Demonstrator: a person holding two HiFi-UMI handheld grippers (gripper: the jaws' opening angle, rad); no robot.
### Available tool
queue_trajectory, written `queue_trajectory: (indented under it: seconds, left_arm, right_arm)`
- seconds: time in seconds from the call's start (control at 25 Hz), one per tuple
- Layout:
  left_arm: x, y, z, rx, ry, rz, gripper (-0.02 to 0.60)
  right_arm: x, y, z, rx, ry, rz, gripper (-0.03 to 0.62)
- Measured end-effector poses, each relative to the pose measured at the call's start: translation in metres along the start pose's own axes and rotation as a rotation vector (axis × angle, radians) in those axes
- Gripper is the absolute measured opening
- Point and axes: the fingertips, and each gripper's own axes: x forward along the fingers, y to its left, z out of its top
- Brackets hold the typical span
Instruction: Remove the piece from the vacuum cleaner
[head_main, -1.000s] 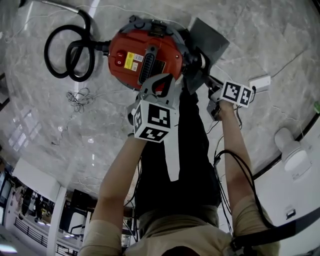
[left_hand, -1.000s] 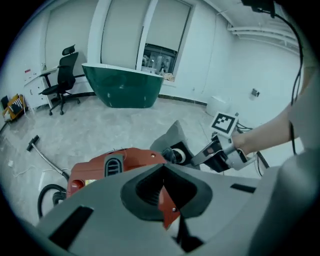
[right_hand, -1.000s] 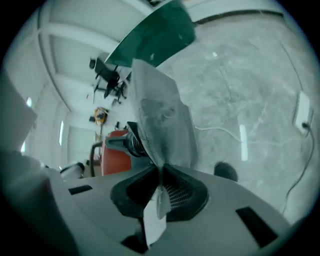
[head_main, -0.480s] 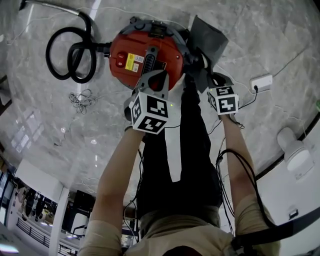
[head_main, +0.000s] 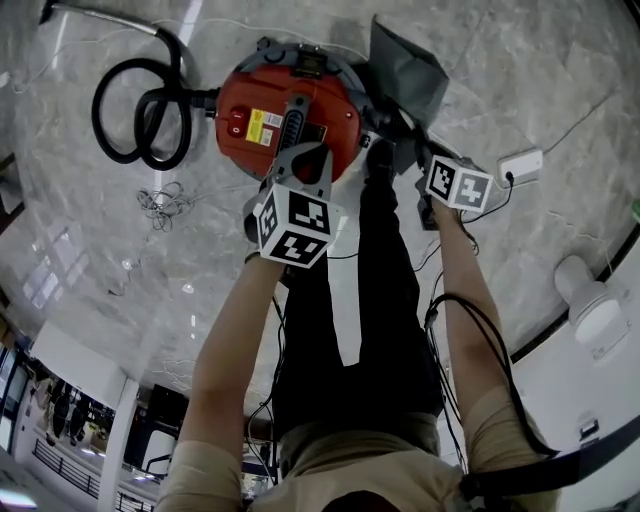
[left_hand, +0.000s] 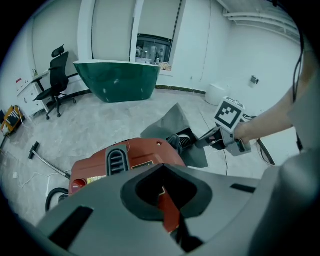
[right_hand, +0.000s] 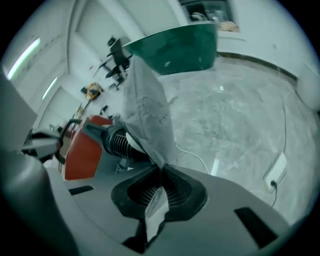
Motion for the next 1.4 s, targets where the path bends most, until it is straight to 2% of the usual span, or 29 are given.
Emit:
queue_trajectory:
  seconds: [0.08,0.2,0.44,0.8,1.16,1.4]
  left_arm:
    - [0.0,-0.001,0.0,-0.01,-0.015,0.0,0.005]
    - [0.0,-0.007,0.006,-0.017,-0.042,-0.003,0.005]
    - [-0.009,-0.015,0.019,-0.095,-0.092,-0.037,0.005]
    - [-0.021,-0.026,0.025,-0.14,-0.106,-0.068,0.005]
    - [-0.037,-0.038,0.021,-0.181,-0.115,-0.108,0.005]
    - [-0.072,-0.032,0.028,-0.202,-0.15,-0.096,0.005]
  right_arm:
    - [-0.005,0.004,-0.001,-0.113,0.022,0.015,0.023]
    - [-0.008,0.01,-0.005,-0.143,0.023,0.046,0.022]
    - [-0.016,0.014,0.0,-0.123,0.01,0.044,0.021]
    - [-0.033,-0.007,0.0,-0.091,0.037,0.023,0.021]
    - [-0.067,-0.014,0.04,-0.05,-0.04,0.014,0.023]
    - [-0.11,0.004,0.066,0.044,-0.139,0.062,0.023]
